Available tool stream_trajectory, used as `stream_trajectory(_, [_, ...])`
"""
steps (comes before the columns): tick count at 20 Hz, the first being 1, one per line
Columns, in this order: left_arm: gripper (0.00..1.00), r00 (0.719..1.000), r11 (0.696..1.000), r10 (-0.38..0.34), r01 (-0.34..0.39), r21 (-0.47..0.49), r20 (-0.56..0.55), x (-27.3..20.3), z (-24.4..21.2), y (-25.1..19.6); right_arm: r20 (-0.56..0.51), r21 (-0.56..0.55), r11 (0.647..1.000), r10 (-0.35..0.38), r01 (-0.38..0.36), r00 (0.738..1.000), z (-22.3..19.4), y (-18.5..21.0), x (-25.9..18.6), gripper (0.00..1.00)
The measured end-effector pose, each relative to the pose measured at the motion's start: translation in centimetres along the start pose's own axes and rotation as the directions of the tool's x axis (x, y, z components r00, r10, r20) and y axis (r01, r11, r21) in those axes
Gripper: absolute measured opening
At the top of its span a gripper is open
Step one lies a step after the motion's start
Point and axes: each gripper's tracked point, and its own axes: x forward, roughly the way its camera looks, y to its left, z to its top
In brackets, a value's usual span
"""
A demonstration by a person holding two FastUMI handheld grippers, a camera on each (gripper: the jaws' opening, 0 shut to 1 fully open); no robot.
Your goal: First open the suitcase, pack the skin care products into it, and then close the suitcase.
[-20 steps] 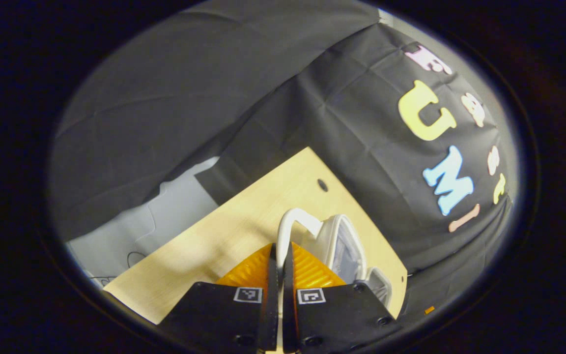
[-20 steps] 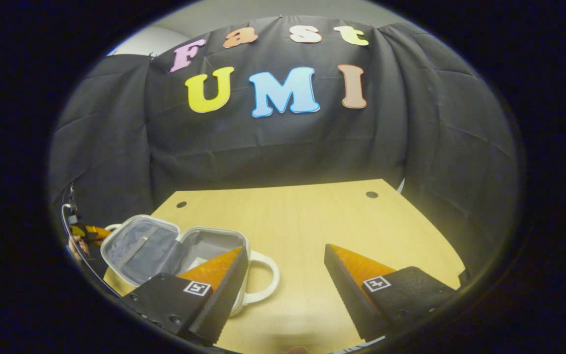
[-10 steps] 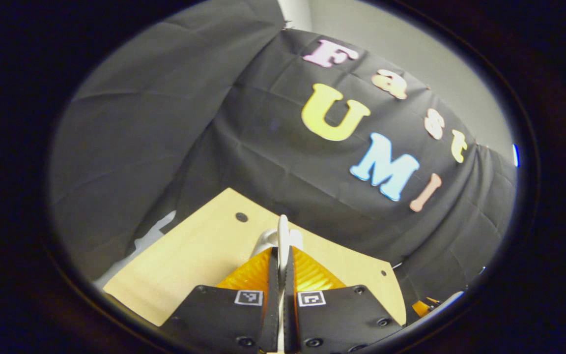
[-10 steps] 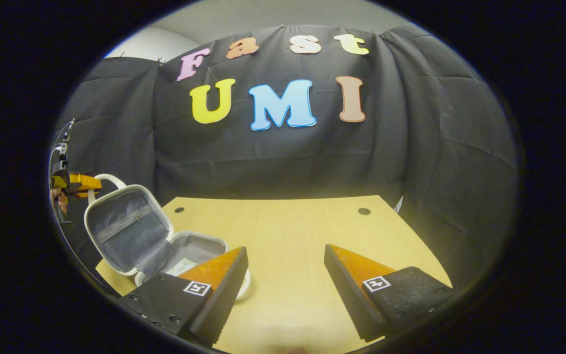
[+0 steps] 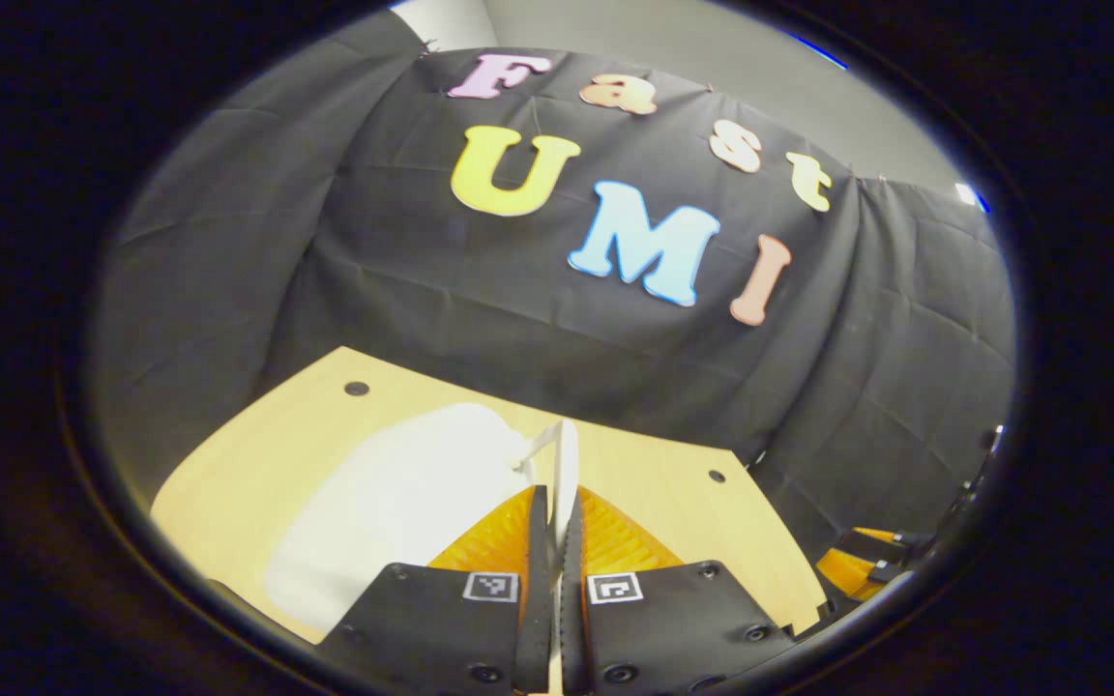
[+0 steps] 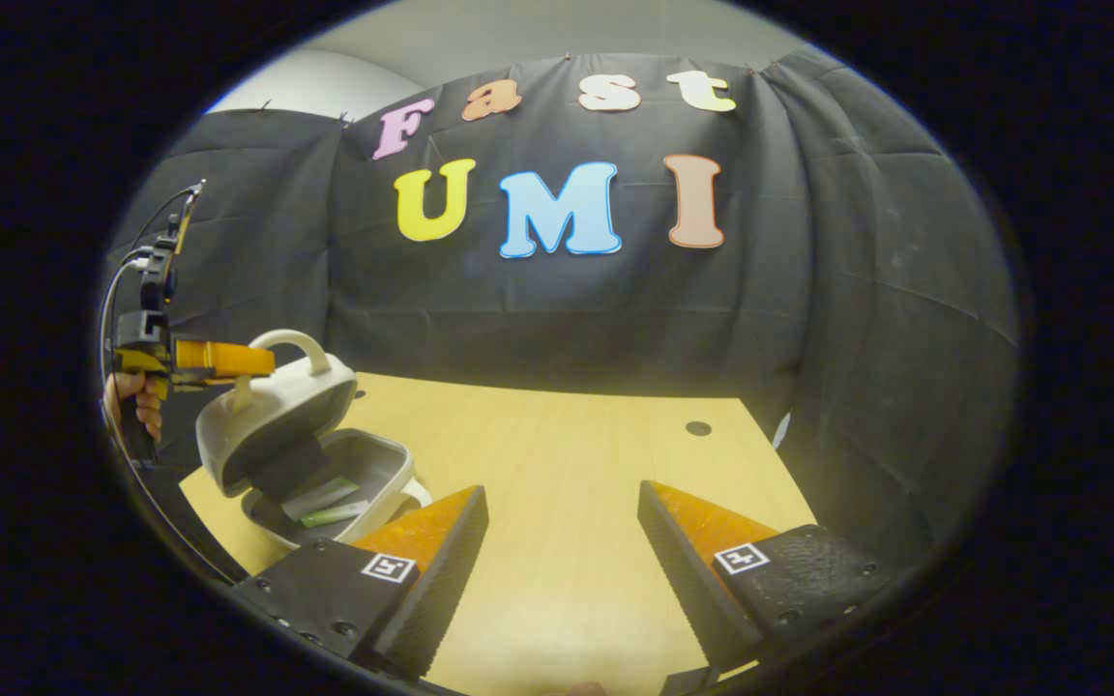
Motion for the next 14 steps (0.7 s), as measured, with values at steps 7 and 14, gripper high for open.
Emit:
stream_trajectory(7, [0.13, 0.984, 0.99, 0.052, -0.027, 0.139, -0.173, 5.6, -13.0, -4.4, -0.022, 0.053, 0.998, -0.046, 0.047, 0.999, -1.1, -2.8, -0.8, 0.96])
stream_trajectory(14, [0.22, 0.973, 0.976, 0.019, 0.033, 0.217, -0.229, 6.9, -16.2, -5.4, -0.042, 0.062, 0.994, -0.085, 0.087, 0.996, -1.0, -2.5, -1.2, 0.96])
